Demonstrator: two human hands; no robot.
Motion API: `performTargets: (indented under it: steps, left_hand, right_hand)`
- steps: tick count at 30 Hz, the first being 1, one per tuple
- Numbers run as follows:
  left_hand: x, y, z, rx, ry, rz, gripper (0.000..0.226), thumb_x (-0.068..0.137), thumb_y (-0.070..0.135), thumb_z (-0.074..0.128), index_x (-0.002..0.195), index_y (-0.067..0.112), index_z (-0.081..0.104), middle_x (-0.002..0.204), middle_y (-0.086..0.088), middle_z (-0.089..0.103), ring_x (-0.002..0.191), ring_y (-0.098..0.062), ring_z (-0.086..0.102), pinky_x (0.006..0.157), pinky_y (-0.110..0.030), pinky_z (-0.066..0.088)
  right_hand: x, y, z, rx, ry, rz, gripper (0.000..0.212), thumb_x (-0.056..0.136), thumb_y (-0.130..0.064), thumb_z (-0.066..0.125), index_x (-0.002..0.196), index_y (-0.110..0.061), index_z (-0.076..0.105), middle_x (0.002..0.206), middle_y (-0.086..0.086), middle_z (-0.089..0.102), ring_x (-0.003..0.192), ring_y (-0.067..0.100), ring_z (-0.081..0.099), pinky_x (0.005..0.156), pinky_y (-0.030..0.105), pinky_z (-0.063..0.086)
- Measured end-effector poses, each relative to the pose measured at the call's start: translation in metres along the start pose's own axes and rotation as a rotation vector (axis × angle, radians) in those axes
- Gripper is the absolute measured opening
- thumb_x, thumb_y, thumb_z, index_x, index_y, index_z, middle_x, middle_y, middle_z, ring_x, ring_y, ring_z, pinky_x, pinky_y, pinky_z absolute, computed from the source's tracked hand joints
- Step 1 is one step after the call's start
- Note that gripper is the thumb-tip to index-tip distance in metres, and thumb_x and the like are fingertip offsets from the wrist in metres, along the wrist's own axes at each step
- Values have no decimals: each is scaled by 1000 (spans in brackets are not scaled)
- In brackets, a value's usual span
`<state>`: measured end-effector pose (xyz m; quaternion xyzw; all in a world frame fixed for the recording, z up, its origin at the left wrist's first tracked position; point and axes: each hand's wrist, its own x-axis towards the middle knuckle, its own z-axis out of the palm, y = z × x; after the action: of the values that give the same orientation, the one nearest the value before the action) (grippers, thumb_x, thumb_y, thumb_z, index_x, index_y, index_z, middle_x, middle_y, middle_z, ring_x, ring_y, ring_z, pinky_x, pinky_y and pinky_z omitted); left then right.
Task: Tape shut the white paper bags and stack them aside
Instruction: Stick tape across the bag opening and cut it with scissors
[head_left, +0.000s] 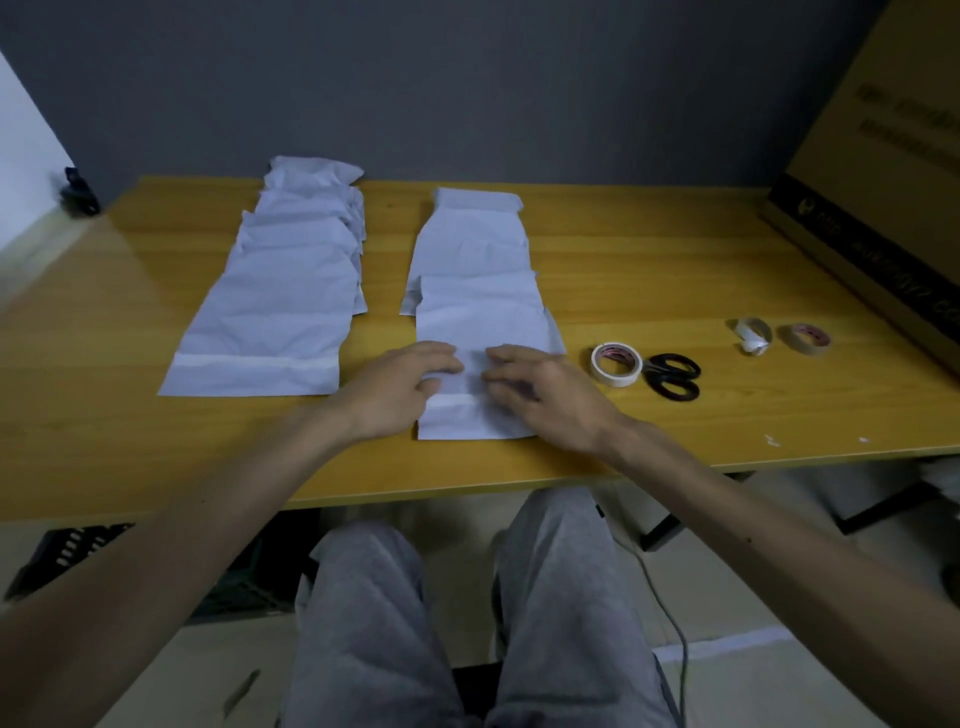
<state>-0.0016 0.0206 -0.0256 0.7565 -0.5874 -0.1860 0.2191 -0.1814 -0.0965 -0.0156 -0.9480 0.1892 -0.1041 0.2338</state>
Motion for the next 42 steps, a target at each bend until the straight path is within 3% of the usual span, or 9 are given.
performTargets:
  steps: [7, 12, 18, 26, 32, 37, 42]
  left_hand:
    - [-16, 0, 13, -21, 85, -45, 40, 101, 9, 42, 139, 18, 47, 155, 5, 29, 143, -11, 23, 112, -20, 17]
    - [-24, 5, 17, 27, 106, -60, 46, 102, 13, 40, 147, 17, 36, 157, 6, 25, 144, -10, 18, 116, -23, 13]
    - [-27, 7, 16, -16, 146, -130, 48, 101, 9, 40, 148, 19, 33, 157, 7, 25, 143, -11, 20, 114, -21, 9]
    - [-21, 10, 18, -73, 223, -164, 46, 97, 2, 45, 141, 16, 44, 155, 2, 31, 144, -13, 20, 116, -25, 12]
    - [-23, 8, 11, 159, -39, -191, 60, 100, 10, 31, 152, 36, 13, 161, 9, -5, 146, -15, -21, 118, -41, -12]
    - [-24, 3, 7, 254, -156, -212, 59, 103, 18, 24, 151, 41, -1, 160, 10, -16, 145, -19, -25, 118, -43, -14]
    - [-23, -2, 2, 273, -229, -221, 53, 105, 26, 18, 150, 45, -3, 158, 14, -20, 145, -16, -23, 118, -41, -12]
  right_hand:
    - [2, -10, 3, 31, 46, -4, 31, 96, -20, 56, 123, -8, 63, 139, 7, 53, 130, 17, 45, 107, 27, 37]
    - [25, -30, 22, 10, -40, 89, 51, 97, -38, 50, 141, -13, 44, 154, 10, 29, 145, 21, 19, 116, 29, 13]
    - [24, -34, 40, -99, -92, 133, 60, 99, -45, 40, 150, -17, 25, 160, 7, 11, 147, 20, 6, 120, 35, 6]
    - [40, -40, 34, -46, -86, 295, 77, 85, -47, 60, 149, -23, 24, 158, 6, 14, 145, 25, 1, 118, 39, 11]
    - [49, -42, 31, -27, -105, 440, 80, 81, -47, 62, 148, -33, 21, 158, -1, 8, 146, 22, 0, 117, 37, 6]
    - [59, -49, 24, -19, -145, 501, 84, 77, -39, 64, 148, -31, 19, 150, 2, 15, 141, 25, 9, 109, 35, 14]
    - [62, -46, 14, -55, -202, 542, 103, 68, -50, 76, 149, -31, 14, 150, 2, 14, 140, 26, 12, 109, 39, 20]
